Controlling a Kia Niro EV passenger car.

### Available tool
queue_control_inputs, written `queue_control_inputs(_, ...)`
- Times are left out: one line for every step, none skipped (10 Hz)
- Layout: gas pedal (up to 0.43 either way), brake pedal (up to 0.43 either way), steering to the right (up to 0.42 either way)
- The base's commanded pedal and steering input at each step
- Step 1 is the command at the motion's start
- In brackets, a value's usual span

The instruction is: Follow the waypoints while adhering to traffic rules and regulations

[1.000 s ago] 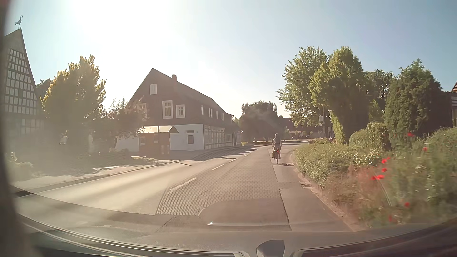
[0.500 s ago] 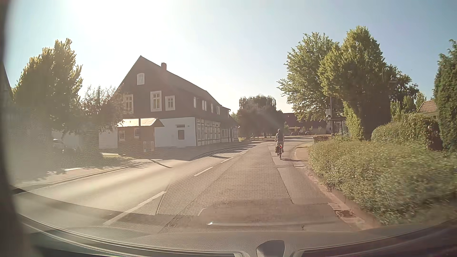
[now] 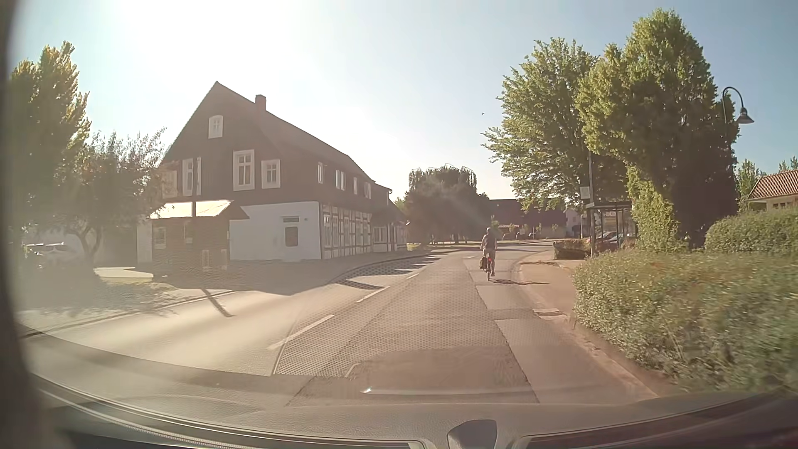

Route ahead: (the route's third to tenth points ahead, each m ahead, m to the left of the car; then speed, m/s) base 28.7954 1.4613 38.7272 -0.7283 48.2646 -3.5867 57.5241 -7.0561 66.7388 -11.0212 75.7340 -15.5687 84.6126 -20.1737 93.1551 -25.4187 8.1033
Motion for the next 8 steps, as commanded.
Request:
queue_control_inputs(0.000,0.006,0.025)
queue_control_inputs(0.000,0.006,0.026)
queue_control_inputs(0.000,0.006,0.027)
queue_control_inputs(0.000,0.006,0.027)
queue_control_inputs(0.000,0.006,0.027)
queue_control_inputs(0.000,0.006,0.028)
queue_control_inputs(0.000,0.006,0.029)
queue_control_inputs(0.000,0.006,0.029)
